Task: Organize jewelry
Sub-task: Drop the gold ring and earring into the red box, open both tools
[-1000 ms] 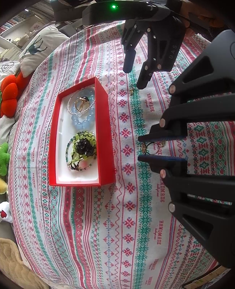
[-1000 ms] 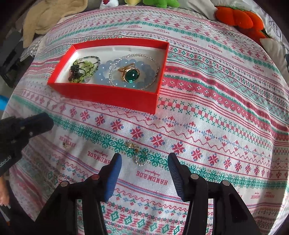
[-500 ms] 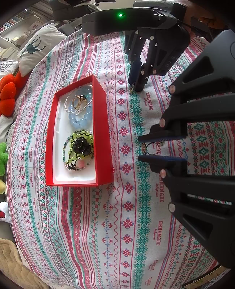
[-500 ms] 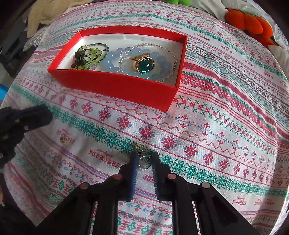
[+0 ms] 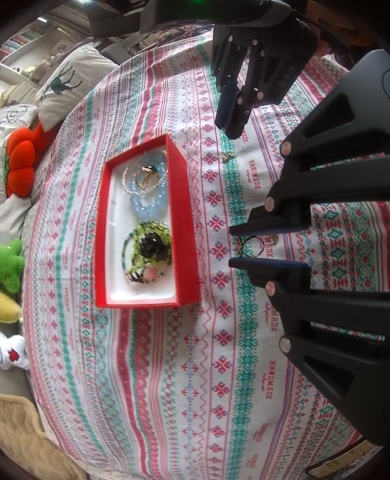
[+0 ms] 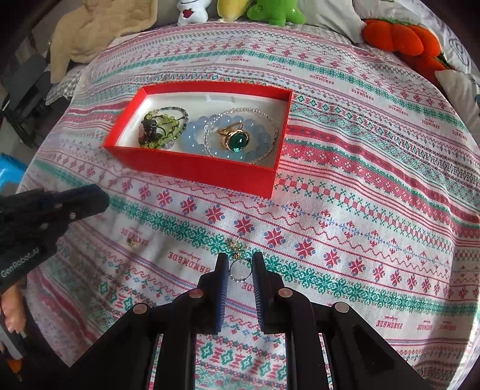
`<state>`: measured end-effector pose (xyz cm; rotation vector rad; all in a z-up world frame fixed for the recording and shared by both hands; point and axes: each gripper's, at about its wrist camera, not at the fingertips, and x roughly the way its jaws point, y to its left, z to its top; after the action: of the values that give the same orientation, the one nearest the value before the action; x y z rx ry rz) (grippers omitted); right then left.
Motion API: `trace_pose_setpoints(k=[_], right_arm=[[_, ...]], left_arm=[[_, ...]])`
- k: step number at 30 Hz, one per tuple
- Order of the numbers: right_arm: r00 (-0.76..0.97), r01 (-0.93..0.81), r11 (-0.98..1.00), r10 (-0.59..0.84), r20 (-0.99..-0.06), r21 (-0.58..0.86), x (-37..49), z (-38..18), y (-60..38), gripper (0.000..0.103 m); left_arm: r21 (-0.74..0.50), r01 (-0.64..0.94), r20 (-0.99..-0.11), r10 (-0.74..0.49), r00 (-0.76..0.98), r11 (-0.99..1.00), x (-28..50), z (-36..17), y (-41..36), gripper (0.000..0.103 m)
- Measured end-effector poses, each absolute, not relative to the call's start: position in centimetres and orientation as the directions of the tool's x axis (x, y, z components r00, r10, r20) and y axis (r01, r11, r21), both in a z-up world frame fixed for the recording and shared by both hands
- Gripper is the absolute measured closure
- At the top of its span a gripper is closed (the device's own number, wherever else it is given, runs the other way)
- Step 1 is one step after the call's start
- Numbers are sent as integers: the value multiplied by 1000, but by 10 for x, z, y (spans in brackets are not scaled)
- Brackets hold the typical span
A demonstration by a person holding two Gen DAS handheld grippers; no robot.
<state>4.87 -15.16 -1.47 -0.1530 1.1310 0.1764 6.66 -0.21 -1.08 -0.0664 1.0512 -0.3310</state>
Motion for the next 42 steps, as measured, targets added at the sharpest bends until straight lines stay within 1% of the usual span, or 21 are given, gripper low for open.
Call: trace_pose_setpoints(k=[5, 11, 17, 24, 25, 28, 33, 35, 37, 42], right_arm=[[452, -202, 979, 77, -889, -18, 48, -1, -153, 87], [494, -158, 987, 105, -863, 29, 61, 7, -163, 87], [517, -139, 989, 123, -847, 59, 69, 14, -168, 87], [518, -130, 989, 129, -846, 71, 80, 12, -171, 87], [518, -129, 989, 130, -845, 73, 82, 11, -172, 87], [519, -125, 989, 134, -844, 80, 85, 10, -173, 87], [531, -119, 989, 141, -835, 91, 91, 12, -174, 87], [535, -115, 989, 143, -833, 96, 95, 13, -174, 87], [538, -107, 989, 148, -830, 107, 99, 14, -174, 87], [550, -96, 987, 164, -819, 132, 111, 17, -170, 87]], left_arm=[[-188, 270, -809, -304, 502, 944, 76, 7, -8, 88], [-181, 264, -787, -300, 539, 947, 104, 18, -16, 88], [-170, 236, -788, -276, 551, 957, 136, 11, -20, 88], [-174, 226, -778, -274, 565, 959, 148, 1, -19, 88], [-181, 228, -774, -281, 567, 957, 149, 2, -19, 86], [-189, 228, -767, -289, 573, 955, 147, 6, -18, 71], [-160, 225, -776, -263, 574, 961, 135, 15, -15, 65], [-148, 224, -779, -253, 574, 963, 128, 18, -12, 55], [-137, 218, -785, -240, 572, 966, 121, 20, -9, 51], [-130, 209, -803, -226, 551, 969, 107, 18, 0, 44]])
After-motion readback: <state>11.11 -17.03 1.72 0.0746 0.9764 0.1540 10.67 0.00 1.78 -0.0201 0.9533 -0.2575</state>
